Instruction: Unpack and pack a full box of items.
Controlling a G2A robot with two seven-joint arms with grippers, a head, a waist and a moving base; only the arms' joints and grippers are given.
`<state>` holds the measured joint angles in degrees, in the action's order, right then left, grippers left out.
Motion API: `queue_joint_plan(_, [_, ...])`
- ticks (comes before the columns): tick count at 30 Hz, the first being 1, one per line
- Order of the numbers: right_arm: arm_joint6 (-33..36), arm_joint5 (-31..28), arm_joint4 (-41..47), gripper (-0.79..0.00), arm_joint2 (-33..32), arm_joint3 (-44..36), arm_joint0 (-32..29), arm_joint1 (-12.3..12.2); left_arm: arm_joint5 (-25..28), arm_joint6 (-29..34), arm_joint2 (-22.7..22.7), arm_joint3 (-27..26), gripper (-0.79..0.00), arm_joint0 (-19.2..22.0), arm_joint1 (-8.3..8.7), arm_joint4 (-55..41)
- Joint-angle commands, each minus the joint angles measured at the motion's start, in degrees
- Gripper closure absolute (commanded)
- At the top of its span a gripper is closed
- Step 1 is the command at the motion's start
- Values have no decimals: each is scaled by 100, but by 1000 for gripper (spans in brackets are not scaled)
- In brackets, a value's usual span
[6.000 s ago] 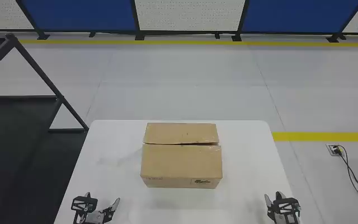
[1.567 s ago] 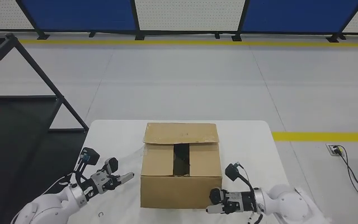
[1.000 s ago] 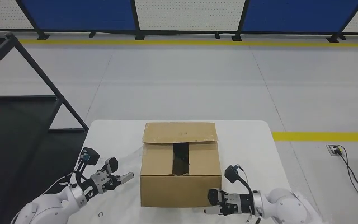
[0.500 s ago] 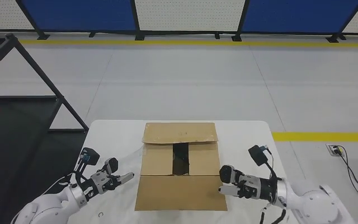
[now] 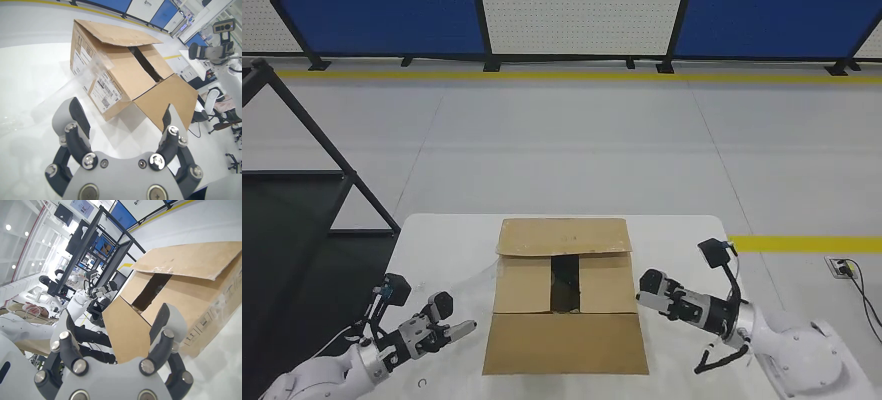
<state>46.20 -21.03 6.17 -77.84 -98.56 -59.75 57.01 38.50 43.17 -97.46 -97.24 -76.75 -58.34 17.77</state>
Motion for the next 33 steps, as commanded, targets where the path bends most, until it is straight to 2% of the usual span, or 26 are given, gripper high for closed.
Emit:
queue_joint_plan(1, [-151, 420, 2, -785, 174, 151, 260, 40, 105, 434, -71, 21, -785, -24, 48, -533])
queue_joint_plan(7, [-392, 1421, 715, -785, 747, 1111, 1191, 224, 43, 1580, -183, 126, -785, -32, 183, -1730])
queue_joint_plan(9, [-348, 1483, 774, -785, 793, 1199, 1272, 238, -121, 1948, -207, 119, -785, -2, 230, -1821])
queue_joint_plan(18, [-328, 1489, 728, -785, 828, 1151, 1244, 239, -141, 1965, -224, 109, -785, 7, 237, -1791])
queue_joint_plan(25, [-628, 2354, 739, -785, 934, 1391, 1330, 290, -304, 1861, -51, -42, -785, -17, 259, -1958])
queue_joint_plan(29, [-568, 2386, 1019, -785, 1003, 1608, 1432, 339, -330, 2199, -1, 54, -785, 35, 307, -2250])
queue_joint_plan(33, [-620, 2386, 1180, -785, 1164, 1889, 1627, 413, -309, 2262, 42, 149, -785, 83, 340, -2265])
